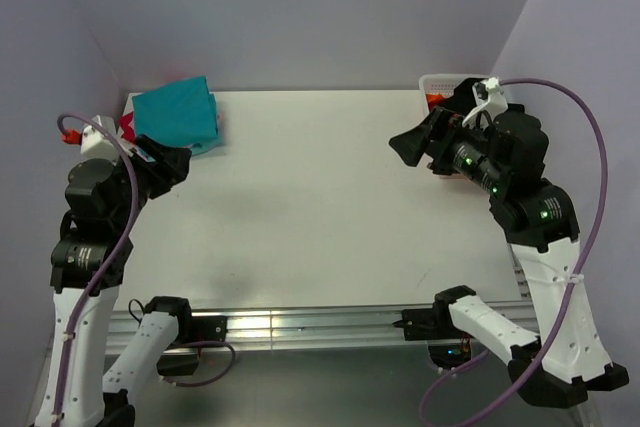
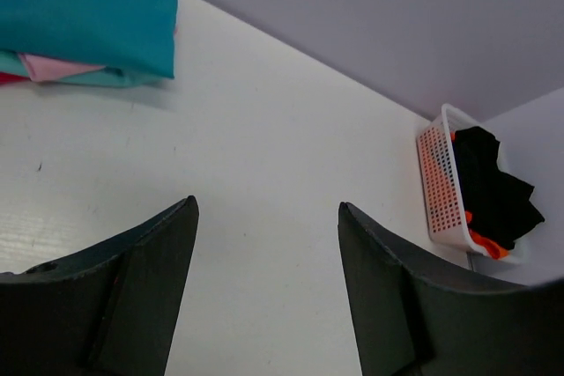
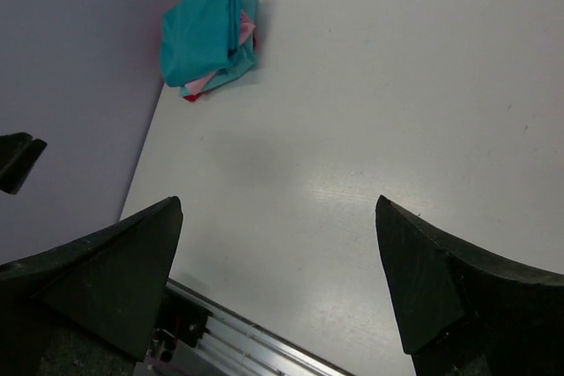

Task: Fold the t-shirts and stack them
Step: Neatly place the folded tshirt to the corner

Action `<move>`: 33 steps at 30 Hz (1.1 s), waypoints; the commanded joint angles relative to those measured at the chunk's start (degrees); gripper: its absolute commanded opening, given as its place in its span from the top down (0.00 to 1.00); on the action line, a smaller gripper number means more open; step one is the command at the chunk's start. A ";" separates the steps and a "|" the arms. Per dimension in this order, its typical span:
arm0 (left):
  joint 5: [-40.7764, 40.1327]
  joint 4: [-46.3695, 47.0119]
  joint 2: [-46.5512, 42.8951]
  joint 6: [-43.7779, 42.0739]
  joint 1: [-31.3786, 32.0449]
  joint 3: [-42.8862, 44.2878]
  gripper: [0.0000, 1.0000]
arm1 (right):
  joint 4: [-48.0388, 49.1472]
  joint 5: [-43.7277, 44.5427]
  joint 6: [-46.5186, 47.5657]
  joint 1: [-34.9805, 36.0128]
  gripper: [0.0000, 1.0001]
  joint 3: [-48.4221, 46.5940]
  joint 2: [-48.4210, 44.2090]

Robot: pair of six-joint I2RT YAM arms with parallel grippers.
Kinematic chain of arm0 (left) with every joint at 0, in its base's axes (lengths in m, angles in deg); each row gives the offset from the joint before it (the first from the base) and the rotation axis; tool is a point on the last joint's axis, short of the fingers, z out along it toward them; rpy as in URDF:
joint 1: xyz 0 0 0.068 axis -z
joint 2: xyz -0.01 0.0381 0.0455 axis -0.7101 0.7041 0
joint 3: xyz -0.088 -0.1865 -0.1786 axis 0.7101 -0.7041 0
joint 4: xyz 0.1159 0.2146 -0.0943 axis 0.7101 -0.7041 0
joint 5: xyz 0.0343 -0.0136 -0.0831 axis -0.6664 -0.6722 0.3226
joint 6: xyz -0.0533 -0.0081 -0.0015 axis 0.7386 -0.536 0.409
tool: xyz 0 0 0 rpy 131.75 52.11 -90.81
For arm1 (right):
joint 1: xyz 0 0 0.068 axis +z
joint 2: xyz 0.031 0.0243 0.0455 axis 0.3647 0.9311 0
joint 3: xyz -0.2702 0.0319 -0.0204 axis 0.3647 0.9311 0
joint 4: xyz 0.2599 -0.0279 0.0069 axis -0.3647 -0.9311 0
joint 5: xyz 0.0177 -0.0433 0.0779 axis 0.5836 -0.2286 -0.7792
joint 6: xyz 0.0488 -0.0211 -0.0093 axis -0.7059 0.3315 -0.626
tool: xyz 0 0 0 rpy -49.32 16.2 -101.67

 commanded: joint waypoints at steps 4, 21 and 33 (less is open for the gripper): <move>-2.34 3.05 -0.38 -0.75 0.83 -0.15 0.31 | -0.36 6.33 3.96 1.14 0.02 0.45 -4.65; -15.24 6.76 0.05 -7.94 1.09 -0.95 0.28 | -2.03 12.15 4.67 1.76 0.02 6.25 -12.39; -18.16 6.23 -2.67 -12.25 2.06 -3.76 0.26 | -0.19 10.75 4.32 1.76 0.02 6.87 -10.98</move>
